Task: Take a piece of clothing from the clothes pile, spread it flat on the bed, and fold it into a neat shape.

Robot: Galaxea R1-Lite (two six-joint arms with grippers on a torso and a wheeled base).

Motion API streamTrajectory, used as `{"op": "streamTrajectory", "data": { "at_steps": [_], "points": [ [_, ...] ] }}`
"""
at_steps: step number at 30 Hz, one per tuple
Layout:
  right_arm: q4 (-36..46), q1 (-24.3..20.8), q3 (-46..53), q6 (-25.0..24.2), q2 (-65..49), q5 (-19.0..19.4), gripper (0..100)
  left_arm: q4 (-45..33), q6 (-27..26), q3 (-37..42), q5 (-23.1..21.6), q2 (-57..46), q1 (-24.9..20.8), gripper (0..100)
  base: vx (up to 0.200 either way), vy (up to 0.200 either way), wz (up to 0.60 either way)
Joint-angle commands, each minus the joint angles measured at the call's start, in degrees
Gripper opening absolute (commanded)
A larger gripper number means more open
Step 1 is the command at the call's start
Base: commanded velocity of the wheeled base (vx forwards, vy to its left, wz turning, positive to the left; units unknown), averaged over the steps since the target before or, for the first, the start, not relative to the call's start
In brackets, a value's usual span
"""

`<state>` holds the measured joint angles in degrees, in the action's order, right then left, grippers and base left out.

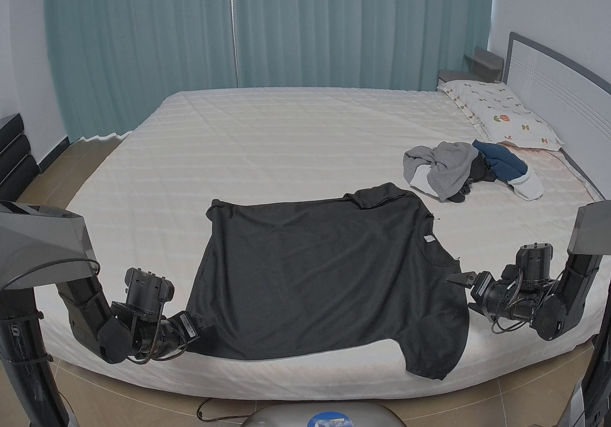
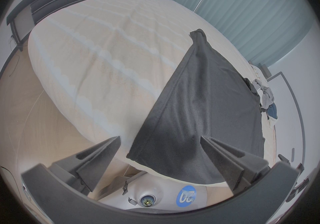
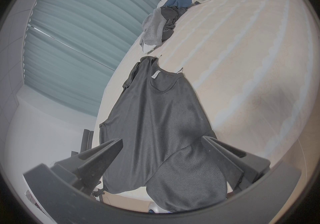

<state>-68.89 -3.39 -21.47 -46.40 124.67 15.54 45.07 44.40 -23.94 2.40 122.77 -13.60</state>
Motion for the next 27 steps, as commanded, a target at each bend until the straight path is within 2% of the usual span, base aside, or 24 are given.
{"op": "streamTrajectory", "data": {
  "at_steps": [1,8,20,27],
  "points": [
    [0.0,-0.2,0.1,0.2,0.6,0.0,100,-0.1,0.1,-0.2,0.1,1.2,-0.3,0,0.000,0.000,0.00],
    [0.1,-0.2,0.9,0.9,0.6,-0.3,100,0.0,-0.6,-0.3,2.0,2.8,-0.4,0,0.000,0.000,0.00],
    [1.3,0.5,4.2,9.7,1.3,-0.4,100,-0.8,-4.2,1.0,4.4,0.6,0.4,0,0.000,0.000,0.00],
    [0.9,0.0,4.2,10.5,4.0,-0.6,100,-0.8,-5.6,2.0,4.4,0.7,0.4,0,0.000,0.000,0.00]
  ]
}}
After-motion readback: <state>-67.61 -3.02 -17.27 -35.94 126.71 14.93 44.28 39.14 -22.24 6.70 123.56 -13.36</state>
